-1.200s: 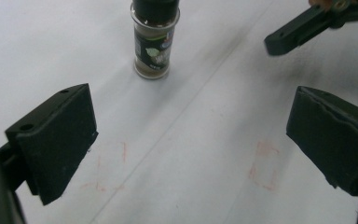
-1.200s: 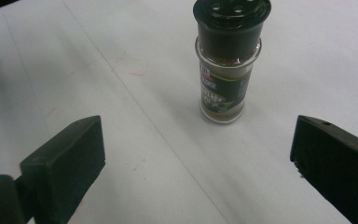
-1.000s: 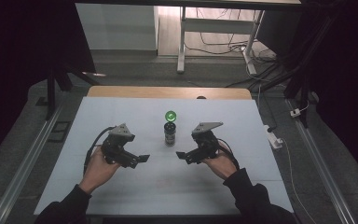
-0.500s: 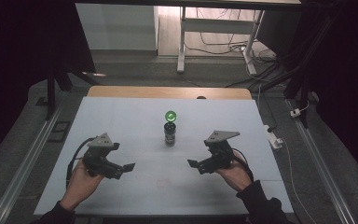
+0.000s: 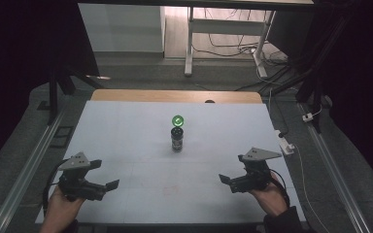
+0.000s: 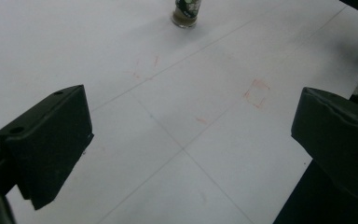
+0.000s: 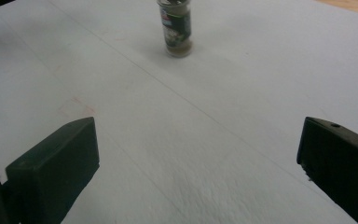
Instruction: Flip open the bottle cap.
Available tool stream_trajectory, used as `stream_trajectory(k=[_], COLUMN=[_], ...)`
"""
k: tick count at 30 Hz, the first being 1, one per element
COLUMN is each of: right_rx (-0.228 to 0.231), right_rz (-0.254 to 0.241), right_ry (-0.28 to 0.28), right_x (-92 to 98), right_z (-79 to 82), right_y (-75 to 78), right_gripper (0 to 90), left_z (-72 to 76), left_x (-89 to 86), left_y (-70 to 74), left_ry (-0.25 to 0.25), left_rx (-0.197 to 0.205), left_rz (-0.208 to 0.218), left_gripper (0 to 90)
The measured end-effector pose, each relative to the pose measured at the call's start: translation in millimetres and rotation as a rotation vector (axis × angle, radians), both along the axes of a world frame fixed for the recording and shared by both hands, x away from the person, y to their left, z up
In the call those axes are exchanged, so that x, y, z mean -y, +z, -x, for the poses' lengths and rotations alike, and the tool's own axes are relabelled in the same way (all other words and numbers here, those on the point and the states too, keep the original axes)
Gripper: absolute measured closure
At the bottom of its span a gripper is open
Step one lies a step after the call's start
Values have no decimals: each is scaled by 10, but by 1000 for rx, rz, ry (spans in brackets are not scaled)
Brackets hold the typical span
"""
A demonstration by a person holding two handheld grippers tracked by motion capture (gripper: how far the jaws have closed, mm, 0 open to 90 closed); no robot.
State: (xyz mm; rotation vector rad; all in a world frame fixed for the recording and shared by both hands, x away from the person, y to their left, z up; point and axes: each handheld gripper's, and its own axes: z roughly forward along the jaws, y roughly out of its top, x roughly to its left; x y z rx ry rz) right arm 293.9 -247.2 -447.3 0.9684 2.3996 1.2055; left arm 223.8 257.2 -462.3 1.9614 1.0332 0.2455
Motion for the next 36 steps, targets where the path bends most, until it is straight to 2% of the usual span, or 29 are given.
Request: stream_trajectory(k=[12,22,26,33,36], right_rx=[-19,-57,-62,-70,-73], right_rz=[3,-1,-1,17,18], right_ry=[-104,-181,-190,-195,-194], right_x=[356,591,626,640,646], right_z=[214,332,367,406,401], right_y=[-35,-94,-87,-86,-91], right_gripper=[0,0,0,0,0], left_z=[273,394,428,456,447], left_x=[-298,-392,-417,-390,-387], left_y=[-118,-162,-161,-162,-160], left_ry=[82,114,126,136,137], left_rx=[-20,-29,-32,-50,-52], left_rz=[51,21,17,-41,-40], left_gripper=[0,0,0,0,0])
